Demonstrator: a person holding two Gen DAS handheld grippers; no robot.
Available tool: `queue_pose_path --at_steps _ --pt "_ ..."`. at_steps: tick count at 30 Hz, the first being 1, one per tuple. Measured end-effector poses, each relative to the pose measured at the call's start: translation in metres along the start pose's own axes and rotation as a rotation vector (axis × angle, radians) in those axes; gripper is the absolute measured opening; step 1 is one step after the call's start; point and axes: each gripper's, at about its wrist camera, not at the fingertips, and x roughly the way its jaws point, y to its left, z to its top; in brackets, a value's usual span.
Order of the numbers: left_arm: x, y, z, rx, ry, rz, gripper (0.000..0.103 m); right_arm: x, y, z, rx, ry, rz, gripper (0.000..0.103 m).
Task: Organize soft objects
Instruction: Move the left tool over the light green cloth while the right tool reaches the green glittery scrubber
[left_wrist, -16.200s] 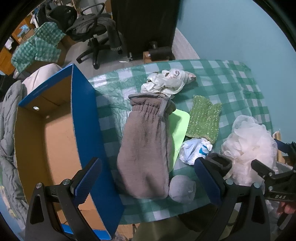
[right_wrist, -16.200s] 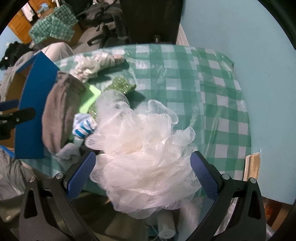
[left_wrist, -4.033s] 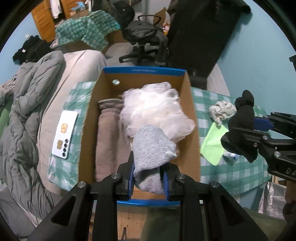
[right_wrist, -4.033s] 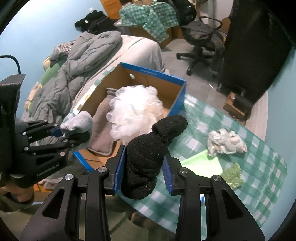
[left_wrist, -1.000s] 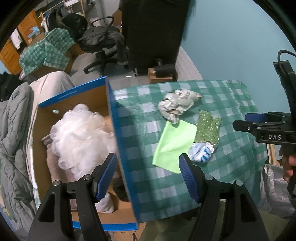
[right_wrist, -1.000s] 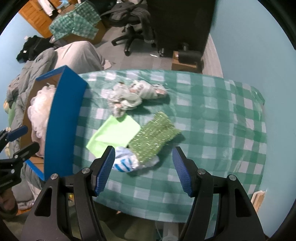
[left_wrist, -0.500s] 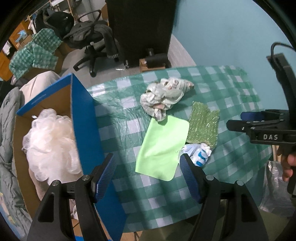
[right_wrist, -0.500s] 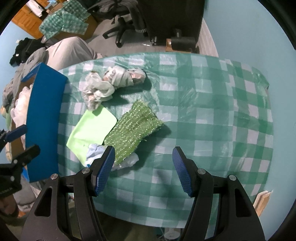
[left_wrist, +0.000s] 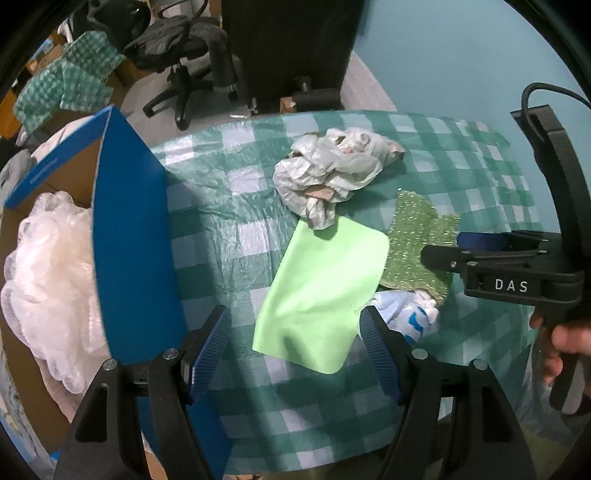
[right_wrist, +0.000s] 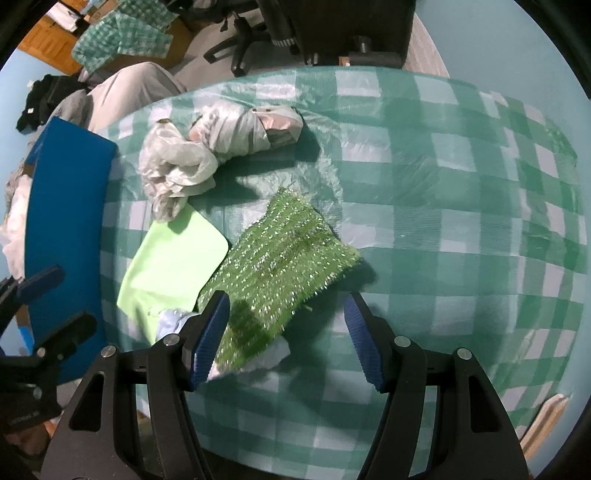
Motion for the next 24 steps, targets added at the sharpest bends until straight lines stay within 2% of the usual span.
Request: queue_pose_path --at_steps 10,14,16,20,24 --pt "0.016 0.000 -0.004 0.003 0.025 -0.003 0.074 0.018 0.001 0.007 0.039 0.005 0.029 0.063" --pt "0.022 0.000 -0.004 0.013 0.036 0.005 0.074 0.018 0.005 0.008 0.019 -0.011 0.017 0.029" --pt "0.024 0.000 -0.004 0.016 0.040 0.008 0.074 0.018 0.007 0.008 0.001 -0.016 0.015 0.019" --pt "0.026 0.000 -0.003 0.020 0.041 0.013 0.078 0.010 0.008 0.006 -0.021 -0.048 0.004 0.013" --pt "0.029 0.000 -0.003 0.021 0.049 0.012 0.078 -0.002 0.002 0.002 -0.022 -0.080 -0.027 0.013"
